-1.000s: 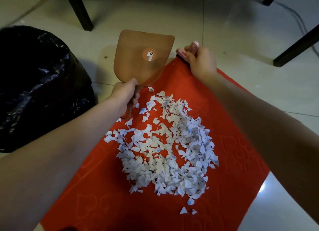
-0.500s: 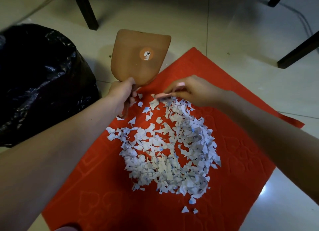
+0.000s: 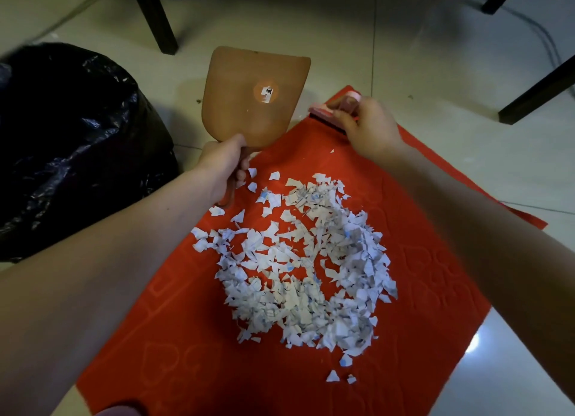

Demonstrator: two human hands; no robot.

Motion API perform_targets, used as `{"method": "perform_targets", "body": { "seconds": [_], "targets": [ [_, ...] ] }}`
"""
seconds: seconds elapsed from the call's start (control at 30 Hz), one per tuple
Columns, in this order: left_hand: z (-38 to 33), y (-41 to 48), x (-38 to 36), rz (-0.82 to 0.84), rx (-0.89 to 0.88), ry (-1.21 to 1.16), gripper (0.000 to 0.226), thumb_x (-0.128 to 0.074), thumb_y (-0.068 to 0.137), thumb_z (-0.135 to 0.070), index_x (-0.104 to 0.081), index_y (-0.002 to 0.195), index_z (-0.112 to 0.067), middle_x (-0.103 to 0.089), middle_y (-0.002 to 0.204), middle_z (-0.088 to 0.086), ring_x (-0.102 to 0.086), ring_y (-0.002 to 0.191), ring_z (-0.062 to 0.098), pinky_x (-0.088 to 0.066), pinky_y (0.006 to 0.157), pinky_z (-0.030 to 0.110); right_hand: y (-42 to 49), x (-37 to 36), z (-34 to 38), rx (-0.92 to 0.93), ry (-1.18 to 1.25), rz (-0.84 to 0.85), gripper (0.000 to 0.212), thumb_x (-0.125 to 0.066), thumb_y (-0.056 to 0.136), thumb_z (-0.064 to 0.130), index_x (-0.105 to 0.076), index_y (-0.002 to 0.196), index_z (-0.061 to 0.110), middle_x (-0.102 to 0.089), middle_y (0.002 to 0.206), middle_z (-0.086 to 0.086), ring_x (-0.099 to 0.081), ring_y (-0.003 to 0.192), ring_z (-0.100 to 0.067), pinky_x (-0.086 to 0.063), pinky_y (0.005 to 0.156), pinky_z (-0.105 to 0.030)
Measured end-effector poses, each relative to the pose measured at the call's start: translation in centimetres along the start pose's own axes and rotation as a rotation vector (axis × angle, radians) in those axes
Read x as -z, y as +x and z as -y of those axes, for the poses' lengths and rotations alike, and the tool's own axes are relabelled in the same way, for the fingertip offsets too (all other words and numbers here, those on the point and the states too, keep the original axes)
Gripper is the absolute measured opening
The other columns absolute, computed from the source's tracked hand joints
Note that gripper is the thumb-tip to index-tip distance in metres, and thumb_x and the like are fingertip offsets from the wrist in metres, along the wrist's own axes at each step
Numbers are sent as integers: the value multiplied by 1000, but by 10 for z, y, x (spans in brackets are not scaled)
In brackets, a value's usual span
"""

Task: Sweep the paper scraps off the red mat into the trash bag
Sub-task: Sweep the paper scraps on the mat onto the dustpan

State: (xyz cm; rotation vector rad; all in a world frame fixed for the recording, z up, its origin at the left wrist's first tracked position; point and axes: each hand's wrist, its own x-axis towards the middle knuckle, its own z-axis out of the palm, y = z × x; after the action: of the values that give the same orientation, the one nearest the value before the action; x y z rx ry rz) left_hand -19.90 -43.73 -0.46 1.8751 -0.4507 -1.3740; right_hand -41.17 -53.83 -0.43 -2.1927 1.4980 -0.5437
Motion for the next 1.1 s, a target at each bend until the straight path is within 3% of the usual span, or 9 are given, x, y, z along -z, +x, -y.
{"method": "perform_targets", "body": {
  "seconds": [0.13,0.23,0.43,0.57,0.7,0.83,0.93,1.03,1.1],
  "targets": [
    [3,2,1,-2,2,13,23,-46,93,-27,-52,76,-13,-45,57,1,-37,37,10,-35,40,14,27,-14,-3,-205,-65,-140,33,-46,95,42,-64,114,22,-67,110,-9,-60,103,-30,-41,75,-32],
    [4,4,2,-1,10,15,22,-47,94,-29,-52,80,-14,-46,58,1,-38,41,10,-36,42,17,40,-22,-2,-231,-27,-105,32,-51,94,43,-65,112,22,-67,110,-6,-61,104,-25,-39,75,-29],
    [7,10,5,-13,41,16,22,-47,93,-30,-53,81,-13,-47,59,1,-37,43,11,-35,43,19,35,-1,1,167,-53,368,22,-55,94,23,-66,113,21,-65,115,4,-58,109,-14,-44,96,-31],
    [9,13,9,-26,39,17,27,-46,94,-29,-57,73,-15,-46,59,1,-37,46,12,-35,48,23,10,43,1,212,-84,561,22,-53,94,12,-67,110,17,-61,104,5,-57,96,-12,-38,84,-24],
    [10,16,8,-24,37,8,28,-47,94,-30,-59,74,-15,-46,59,0,-38,47,11,-36,47,22,4,49,4,213,-81,404,22,-53,94,15,-67,110,20,-61,102,8,-55,95,-9,-37,80,-22],
    [9,17,3,-19,46,22,23,-47,94,-31,-55,80,-14,-47,58,0,-38,43,10,-36,44,19,25,10,4,116,42,181,25,-50,94,22,-66,113,22,-65,116,4,-59,109,-15,-46,97,-35],
    [8,17,4,-26,45,7,25,-46,94,-30,-52,76,-15,-46,58,0,-37,40,10,-35,40,15,37,-17,9,25,21,82,24,-51,93,28,-65,112,24,-66,117,0,-59,110,-20,-47,91,-36],
    [8,16,6,-27,46,12,24,-45,93,-30,-51,76,-14,-45,58,1,-36,42,10,-35,42,17,41,-23,20,74,-9,243,25,-54,92,37,-67,109,24,-68,112,1,-60,105,-18,-47,91,-37],
    [8,15,9,-14,46,8,24,-45,93,-29,-51,76,-14,-45,57,0,-36,40,10,-35,42,18,37,-13,26,129,-33,392,22,-55,93,30,-67,110,24,-67,113,2,-59,105,-15,-46,96,-36]
  ]
}}
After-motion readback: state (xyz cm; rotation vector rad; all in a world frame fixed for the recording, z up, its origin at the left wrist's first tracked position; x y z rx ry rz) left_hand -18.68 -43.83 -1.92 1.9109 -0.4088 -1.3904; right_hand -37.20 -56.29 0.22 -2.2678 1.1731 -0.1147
